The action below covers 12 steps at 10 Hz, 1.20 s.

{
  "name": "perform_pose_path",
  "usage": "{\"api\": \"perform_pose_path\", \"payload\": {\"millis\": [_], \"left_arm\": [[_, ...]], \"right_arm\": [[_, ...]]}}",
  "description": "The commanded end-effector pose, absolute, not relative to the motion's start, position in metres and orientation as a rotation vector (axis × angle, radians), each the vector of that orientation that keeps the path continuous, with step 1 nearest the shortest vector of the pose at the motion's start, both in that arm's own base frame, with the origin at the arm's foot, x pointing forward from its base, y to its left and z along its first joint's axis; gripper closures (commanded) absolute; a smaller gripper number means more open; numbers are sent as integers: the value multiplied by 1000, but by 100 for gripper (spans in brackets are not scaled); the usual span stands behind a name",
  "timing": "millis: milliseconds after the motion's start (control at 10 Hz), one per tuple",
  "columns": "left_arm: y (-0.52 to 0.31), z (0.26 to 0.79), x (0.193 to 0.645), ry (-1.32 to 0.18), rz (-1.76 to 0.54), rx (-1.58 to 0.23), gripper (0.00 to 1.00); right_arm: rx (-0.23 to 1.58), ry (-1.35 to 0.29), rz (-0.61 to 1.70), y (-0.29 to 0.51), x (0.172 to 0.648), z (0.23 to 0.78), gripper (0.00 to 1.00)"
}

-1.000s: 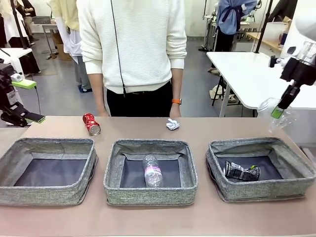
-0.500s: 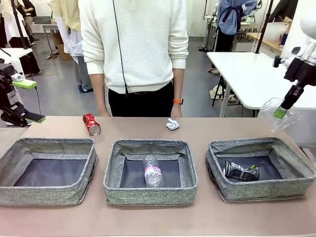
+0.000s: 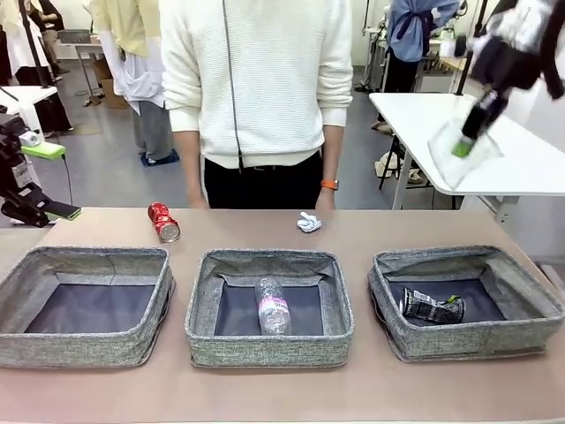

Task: Sort the waste into the appropriate baskets.
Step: Pick up the waste item pointed out by the person.

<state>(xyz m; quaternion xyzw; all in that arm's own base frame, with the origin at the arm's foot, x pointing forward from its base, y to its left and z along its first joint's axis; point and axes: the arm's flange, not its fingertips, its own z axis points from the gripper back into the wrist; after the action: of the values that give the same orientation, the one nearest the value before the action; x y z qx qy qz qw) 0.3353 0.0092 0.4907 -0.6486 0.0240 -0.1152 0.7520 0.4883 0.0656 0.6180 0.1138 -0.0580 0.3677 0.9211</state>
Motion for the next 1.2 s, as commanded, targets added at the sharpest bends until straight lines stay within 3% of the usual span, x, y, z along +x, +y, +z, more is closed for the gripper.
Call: {"api": "perform_pose_path", "payload": {"millis": [0,200,500,600,1100], "left_arm": [[10,492,334,47,-275,-1419,0],[10,492,334,47,-275,-1419,0],[10,492,334,47,-275,-1419,0],[10,492,334,47,-275,-1419,0],[10,492,334,47,-275,-1419,0]], "right_arm": [[210,3,640,116,496,643,84],[202,129,405,188,483,669,84],[111,156,150,286,465,706,84],[88,99,59,307,464,717,84],[28,41,53,363,464,769,84]]}}
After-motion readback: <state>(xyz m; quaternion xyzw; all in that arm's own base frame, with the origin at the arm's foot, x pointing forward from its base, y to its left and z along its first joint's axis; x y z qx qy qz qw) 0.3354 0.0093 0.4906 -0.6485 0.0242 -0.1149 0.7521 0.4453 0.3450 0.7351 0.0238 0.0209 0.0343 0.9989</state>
